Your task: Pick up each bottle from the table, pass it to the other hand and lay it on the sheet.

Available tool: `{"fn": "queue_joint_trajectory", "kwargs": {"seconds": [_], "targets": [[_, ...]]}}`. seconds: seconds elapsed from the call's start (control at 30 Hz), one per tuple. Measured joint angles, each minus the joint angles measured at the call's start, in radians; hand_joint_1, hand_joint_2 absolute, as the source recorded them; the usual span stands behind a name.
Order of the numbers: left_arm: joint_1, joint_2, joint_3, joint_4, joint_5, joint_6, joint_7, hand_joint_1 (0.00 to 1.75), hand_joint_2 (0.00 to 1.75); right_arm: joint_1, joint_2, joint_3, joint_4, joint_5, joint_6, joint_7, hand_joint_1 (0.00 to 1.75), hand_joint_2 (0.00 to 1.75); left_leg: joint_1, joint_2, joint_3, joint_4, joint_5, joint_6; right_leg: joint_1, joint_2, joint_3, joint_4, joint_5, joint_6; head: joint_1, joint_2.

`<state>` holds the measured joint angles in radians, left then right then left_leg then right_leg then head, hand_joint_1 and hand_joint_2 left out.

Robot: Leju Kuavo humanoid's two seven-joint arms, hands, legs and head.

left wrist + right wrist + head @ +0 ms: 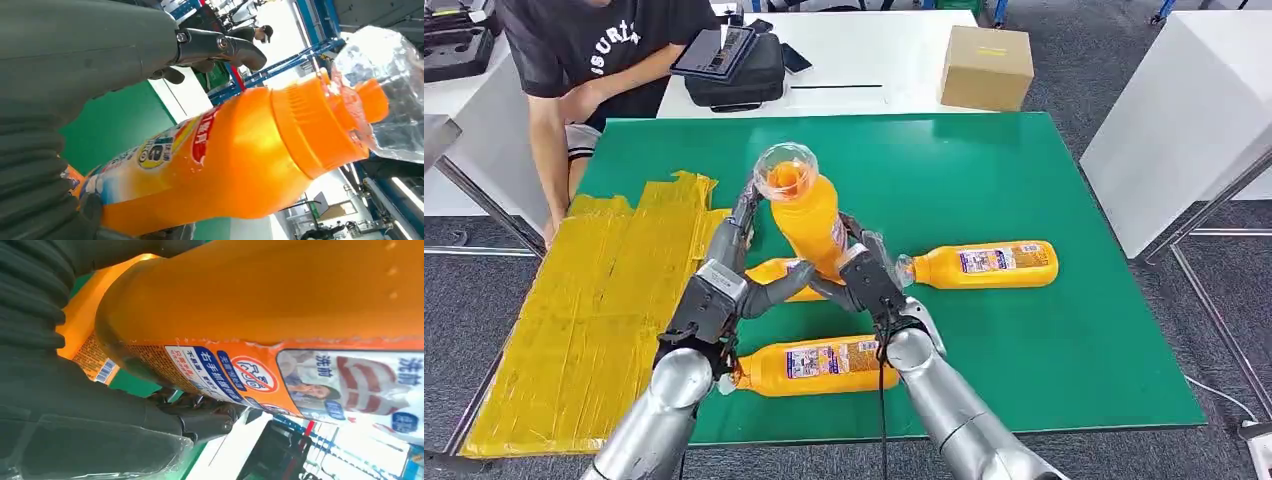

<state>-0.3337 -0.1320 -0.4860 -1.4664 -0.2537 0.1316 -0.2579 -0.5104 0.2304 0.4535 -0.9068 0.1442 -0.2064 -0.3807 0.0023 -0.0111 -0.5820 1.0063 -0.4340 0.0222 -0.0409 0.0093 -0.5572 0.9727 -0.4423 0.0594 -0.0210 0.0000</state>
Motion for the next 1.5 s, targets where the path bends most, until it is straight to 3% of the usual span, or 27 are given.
{"fn": "queue_joint_trajectory", "kwargs": {"seconds": [0.6, 1.43, 1.47, 1.5], "targets": [[-0.003, -0.005, 0.034, 0.0, 0.021, 0.008, 0.011, 0.0, 1.75, -0.018, 0.039, 0.055, 0.054, 0.114, -0.091, -0.03, 1.75, 1.75, 0.0, 0.0, 0.0, 0.0, 0.0, 0.0, 0.0, 0.0, 0.0, 0.0, 0.0, 0.0, 0.0, 0.0], [0.026, -0.021, 0.08, -0.002, 0.087, -0.011, -0.023, 0.0, 1.75, -0.015, 0.039, 0.073, 0.032, 0.084, -0.011, -0.113, 1.75, 1.75, 0.0, 0.0, 0.0, 0.0, 0.0, 0.0, 0.0, 0.0, 0.0, 0.0, 0.0, 0.0, 0.0, 0.0], [0.029, -0.022, 0.083, -0.002, 0.088, -0.013, -0.024, 1.48, 1.75, -0.014, 0.039, 0.074, 0.032, 0.084, -0.011, -0.113, 1.75, 1.75, 0.0, 0.0, 0.0, 0.0, 0.0, 0.0, 0.0, 0.0, 0.0, 0.0, 0.0, 0.0, 0.0, 0.0], [0.031, -0.023, 0.085, -0.003, 0.094, -0.015, -0.024, 1.57, 1.75, -0.013, 0.038, 0.076, 0.032, 0.084, -0.011, -0.113, 1.75, 1.75, 0.0, 0.0, 0.0, 0.0, 0.0, 0.0, 0.0, 0.0, 0.0, 0.0, 0.0, 0.0, 0.0, 0.0]]}}
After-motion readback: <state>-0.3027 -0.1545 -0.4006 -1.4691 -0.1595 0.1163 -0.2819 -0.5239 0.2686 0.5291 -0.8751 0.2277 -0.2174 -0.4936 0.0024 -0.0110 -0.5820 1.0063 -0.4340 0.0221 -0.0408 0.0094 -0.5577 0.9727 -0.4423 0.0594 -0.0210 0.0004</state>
